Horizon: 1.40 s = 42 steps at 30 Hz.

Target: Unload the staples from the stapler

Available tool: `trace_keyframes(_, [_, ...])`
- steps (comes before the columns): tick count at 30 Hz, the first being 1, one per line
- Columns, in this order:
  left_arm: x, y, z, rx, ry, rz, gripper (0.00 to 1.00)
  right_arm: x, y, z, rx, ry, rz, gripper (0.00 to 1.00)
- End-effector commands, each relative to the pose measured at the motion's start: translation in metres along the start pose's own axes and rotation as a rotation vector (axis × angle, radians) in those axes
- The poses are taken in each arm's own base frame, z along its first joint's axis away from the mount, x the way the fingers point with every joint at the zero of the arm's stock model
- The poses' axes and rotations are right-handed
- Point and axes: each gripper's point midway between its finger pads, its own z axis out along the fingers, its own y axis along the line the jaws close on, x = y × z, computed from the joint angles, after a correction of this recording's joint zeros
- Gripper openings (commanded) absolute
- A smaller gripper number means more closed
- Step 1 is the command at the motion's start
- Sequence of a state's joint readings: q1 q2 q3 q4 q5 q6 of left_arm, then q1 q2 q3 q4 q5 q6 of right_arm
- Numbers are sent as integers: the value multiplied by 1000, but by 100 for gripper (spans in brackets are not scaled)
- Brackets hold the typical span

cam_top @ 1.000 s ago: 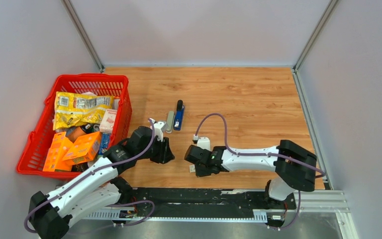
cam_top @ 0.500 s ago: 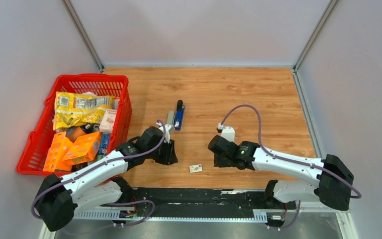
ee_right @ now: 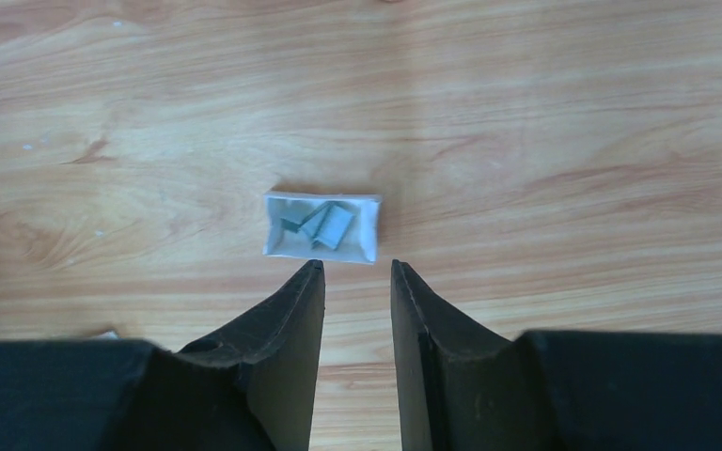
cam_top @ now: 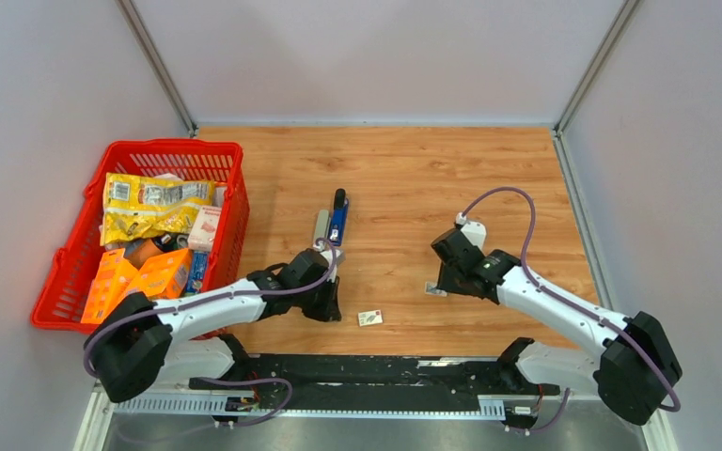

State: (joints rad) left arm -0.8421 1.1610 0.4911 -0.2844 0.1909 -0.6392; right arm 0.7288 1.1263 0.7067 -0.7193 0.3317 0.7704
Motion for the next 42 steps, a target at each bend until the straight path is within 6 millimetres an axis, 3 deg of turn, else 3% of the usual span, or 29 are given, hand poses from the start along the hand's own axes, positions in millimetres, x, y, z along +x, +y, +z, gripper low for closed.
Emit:
trace_keyframes(1, [-10, -18, 13, 62, -21, 21, 0, -1, -17, 13, 56, -3, 2, 35])
trace_keyframes(9, [-8, -20, 32, 63, 19, 34, 0, 2, -19, 23, 52, 18, 24, 34])
trace_keyframes(25, [-6, -20, 36, 56, 34, 44, 0, 12, -13, 40, 39, 66, 24, 30])
trace_keyframes(42, [-6, -23, 40, 59, 47, 61, 0, 13, -15, 52, 56, 83, 19, 13])
